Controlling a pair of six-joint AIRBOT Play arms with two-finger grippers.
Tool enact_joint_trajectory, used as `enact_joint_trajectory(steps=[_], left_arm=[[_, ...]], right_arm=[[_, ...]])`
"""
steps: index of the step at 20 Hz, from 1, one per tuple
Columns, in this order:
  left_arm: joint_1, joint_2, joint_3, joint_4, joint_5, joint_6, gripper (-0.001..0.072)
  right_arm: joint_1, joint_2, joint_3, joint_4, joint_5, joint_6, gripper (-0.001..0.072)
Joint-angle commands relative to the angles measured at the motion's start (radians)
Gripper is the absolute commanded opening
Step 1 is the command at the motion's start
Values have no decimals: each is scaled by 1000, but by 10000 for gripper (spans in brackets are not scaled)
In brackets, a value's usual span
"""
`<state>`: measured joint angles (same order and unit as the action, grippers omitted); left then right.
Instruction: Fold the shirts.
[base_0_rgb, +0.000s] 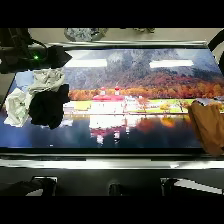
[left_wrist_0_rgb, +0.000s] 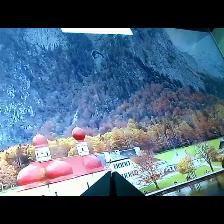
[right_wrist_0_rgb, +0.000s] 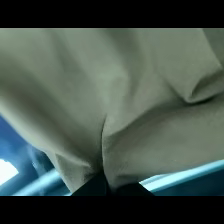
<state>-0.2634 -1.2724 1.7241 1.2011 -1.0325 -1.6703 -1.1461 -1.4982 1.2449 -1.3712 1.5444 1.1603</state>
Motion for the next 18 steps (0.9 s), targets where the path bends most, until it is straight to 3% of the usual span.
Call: enact_joint_trajectory(steps=[1,8,9,11,12,16,17,18], left_arm=[[0,0,0,0,0,0,26],[0,0,0,0,-1,1,27],[0,0,0,0,-1,1,26],[0,0,1,0,0,1,26],[0,2,1,0,0,1,26],[0,-1,77,34,-1,35,25],[-11,-10,116,128,-20,39,24],[-24,-28,161,297,-73,-16,24]], right_arm=[[-3,33,-86,-109,-9,4,44],[-3,33,-88,-142,-54,2,46],[-3,33,-87,-145,-56,-21,114],[-3,34,-66,-161,-68,-87,593],[-3,38,-27,-161,-56,-122,674],[47,44,348,-140,-127,-176,669],[96,44,454,-141,-172,-213,669],[162,44,550,-140,-225,-219,669]])
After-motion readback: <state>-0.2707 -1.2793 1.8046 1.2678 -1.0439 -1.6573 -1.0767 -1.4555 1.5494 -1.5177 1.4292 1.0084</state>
